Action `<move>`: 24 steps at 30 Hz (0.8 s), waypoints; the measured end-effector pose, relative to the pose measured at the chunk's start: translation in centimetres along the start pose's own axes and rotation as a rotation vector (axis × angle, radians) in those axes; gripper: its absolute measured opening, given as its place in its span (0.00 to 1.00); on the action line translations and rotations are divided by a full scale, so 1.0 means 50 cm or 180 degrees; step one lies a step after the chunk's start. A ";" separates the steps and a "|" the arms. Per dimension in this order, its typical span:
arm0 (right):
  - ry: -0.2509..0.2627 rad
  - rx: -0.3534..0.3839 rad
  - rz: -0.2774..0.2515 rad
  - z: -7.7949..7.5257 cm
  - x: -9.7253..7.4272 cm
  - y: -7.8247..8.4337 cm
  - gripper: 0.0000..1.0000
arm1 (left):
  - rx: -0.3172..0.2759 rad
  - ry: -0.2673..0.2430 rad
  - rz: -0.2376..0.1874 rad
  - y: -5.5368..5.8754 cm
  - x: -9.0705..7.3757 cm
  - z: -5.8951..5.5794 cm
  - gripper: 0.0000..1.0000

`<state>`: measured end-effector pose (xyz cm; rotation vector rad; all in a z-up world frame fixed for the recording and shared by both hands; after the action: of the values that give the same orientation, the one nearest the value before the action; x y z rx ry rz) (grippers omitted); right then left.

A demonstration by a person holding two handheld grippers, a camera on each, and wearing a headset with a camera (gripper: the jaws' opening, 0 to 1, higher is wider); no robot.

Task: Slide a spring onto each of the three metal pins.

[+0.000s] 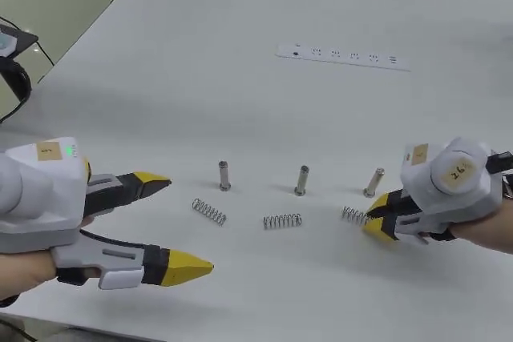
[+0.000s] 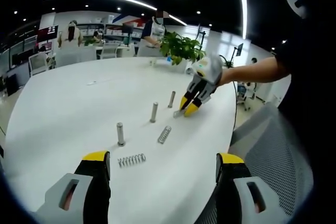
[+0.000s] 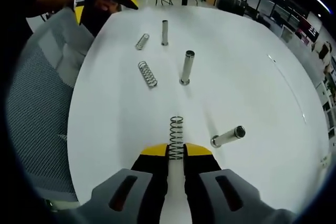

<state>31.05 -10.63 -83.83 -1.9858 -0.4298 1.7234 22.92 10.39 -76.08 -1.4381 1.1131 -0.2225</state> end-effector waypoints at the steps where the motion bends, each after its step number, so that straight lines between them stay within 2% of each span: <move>1: -0.0006 0.0008 -0.0013 0.001 -0.003 -0.003 0.08 | 0.0002 0.0013 0.0001 0.000 0.001 -0.003 0.79; 13: -0.0079 -0.0181 -0.0102 0.024 -0.036 -0.044 0.08 | 0.0073 0.0154 0.0019 -0.016 0.020 -0.019 0.79; 16: -0.0096 -0.0218 -0.0119 0.030 -0.042 -0.052 0.08 | 0.0143 0.0226 0.0099 -0.014 0.029 -0.026 0.78; 20: -0.0126 -0.0287 -0.0085 0.039 -0.043 -0.052 0.08 | 0.0155 0.0276 0.0106 -0.018 0.039 -0.030 0.78; 24: -0.0157 -0.0311 -0.0080 0.048 -0.046 -0.052 0.08 | 0.0189 0.0386 0.0141 -0.021 0.051 -0.045 0.77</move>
<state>28.51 -9.28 -80.75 -1.9998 -0.5636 1.7700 23.14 6.83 -75.85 -1.3602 1.2259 -0.3121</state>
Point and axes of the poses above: the centre of the closed fingertips' face, and the gripper's own axes: x roughly forward along the fingers, z roughly to its left, y roughly out of its underside, the point moved 1 cm from there along -x, roughly backward along the fingers, and after that the axes turned 4 degrees about -x, right-handed, at the moved point
